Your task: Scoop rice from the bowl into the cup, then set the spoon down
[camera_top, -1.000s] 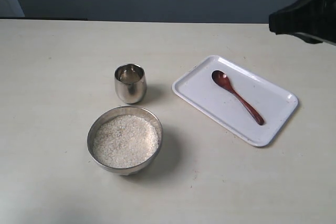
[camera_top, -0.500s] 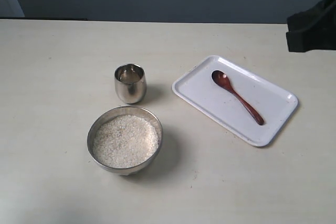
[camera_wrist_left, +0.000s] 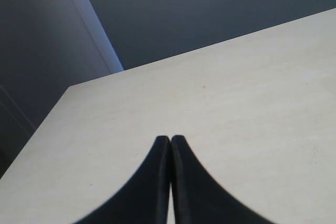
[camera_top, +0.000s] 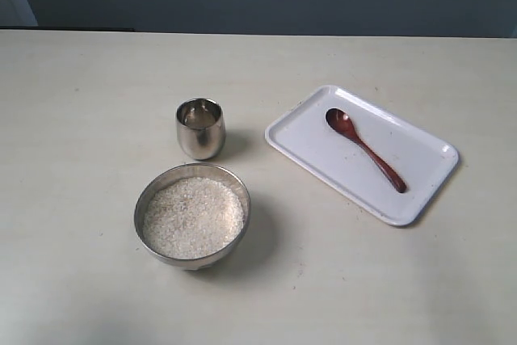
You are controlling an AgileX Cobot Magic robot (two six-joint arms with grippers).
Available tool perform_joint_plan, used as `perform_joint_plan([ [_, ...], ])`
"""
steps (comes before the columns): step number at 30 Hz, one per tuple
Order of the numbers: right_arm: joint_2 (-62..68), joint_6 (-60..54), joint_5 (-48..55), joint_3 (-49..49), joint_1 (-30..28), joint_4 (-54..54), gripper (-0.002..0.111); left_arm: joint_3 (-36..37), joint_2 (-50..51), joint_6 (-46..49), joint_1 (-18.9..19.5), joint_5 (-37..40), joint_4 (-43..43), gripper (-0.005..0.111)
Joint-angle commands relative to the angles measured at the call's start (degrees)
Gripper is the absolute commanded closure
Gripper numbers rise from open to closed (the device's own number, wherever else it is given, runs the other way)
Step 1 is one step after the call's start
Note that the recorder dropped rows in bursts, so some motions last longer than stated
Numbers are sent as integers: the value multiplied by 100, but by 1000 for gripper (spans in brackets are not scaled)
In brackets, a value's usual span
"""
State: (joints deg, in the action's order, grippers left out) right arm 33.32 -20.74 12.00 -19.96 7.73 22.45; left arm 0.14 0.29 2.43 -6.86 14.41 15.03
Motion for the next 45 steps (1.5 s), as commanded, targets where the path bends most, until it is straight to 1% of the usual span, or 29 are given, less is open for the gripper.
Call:
perform_joint_plan([
  [1, -1030, -20, -105, 701, -590, 42, 108, -14, -29, -38, -1, -57, -1, 106],
  [4, -1934, -20, -105, 1309, -950, 241, 108, -14, -29, -38, -1, -57, -1, 106],
  [6, -2273, -20, -105, 1452, -952, 280, 108, -14, -29, -38, -1, -57, -1, 106],
  [9, -2394, -20, -104, 1453, -952, 317, 108, -14, -29, -38, -1, -57, -1, 106],
  [11, -2394, -20, -104, 1453, -886, 355, 108, -14, -29, -38, -1, -57, -1, 106],
  [12, -2443, -20, -104, 1460, -765, 355, 108, -14, -29, -38, -1, -57, -1, 106],
  [15, -2604, -20, -85, 1474, -709, 236, 108, -14, -29, -38, -1, -57, -1, 106],
  [17, -2856, 158, -60, 1501, -709, -250, 108, -14, -29, -38, -1, -57, -1, 106],
  [21, -3055, 1684, -60, 1666, -709, -1672, 108, -14, -29, -38, -1, -57, -1, 106],
  [23, -3096, 1808, -72, 1781, -709, -1790, 108, -14, -29, -38, -1, -57, -1, 106],
  [27, -3239, 1923, -86, 1996, -709, -1790, 108, -14, -29, -38, -1, -57, -1, 106],
  [45, -3303, 1954, 69, 1996, -709, -1806, 108, -14, -29, -38, -1, -57, -1, 106],
])
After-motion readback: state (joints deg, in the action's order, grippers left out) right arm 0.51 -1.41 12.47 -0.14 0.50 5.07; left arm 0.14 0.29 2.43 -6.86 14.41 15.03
